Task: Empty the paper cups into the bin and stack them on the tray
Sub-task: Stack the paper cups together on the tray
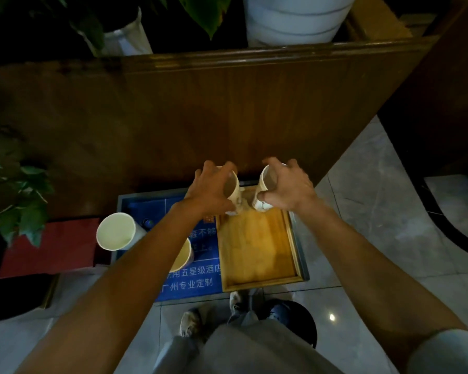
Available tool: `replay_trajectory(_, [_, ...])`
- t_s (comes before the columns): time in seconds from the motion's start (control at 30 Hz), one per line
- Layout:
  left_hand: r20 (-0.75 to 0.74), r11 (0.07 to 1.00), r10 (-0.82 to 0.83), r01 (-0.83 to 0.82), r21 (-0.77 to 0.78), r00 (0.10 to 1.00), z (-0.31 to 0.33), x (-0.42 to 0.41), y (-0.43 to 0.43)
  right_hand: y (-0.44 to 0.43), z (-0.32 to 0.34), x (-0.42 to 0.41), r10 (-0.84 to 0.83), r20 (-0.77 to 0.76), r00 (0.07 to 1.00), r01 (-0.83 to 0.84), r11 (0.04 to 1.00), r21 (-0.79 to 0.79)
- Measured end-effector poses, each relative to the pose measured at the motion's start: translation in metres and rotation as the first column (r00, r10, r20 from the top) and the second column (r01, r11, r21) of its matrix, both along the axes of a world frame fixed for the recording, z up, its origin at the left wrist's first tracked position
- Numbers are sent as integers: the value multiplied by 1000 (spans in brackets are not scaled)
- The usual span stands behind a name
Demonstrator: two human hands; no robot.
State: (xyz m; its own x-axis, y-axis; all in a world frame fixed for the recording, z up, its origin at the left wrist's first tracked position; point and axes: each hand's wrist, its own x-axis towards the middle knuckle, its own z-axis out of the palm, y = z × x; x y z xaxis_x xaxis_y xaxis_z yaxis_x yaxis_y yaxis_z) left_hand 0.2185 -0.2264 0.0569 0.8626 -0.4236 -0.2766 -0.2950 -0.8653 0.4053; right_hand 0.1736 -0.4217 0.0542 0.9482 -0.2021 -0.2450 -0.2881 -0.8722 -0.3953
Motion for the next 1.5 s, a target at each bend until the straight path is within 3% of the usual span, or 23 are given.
replay_trajectory(0.13, [54,992,19,-13,-123,998,26,-9,27,15,20,-13,-101,70,992,96,993,65])
replay_trajectory(0.3, [122,975,36,-8,-223,992,68,-21,72,47,55,-33,-118,173,978,100,989,108])
replay_trajectory(0.77, [329,972,67,12,-234,942,119,-62,221,160,113,-76,-83,279,957,49,991,128])
replay_trajectory(1.07, [291,986,71,-22,-168,954,96,-74,292,230,95,-98,-69,246,967,50,995,83])
replay_trajectory(1.27, [208,994,46,-25,-102,977,67,-67,298,250,77,-103,-43,202,978,48,999,-18])
replay_trajectory(1.5, [84,997,23,-17,-79,996,36,-65,298,253,43,-95,-13,105,994,16,1000,-26])
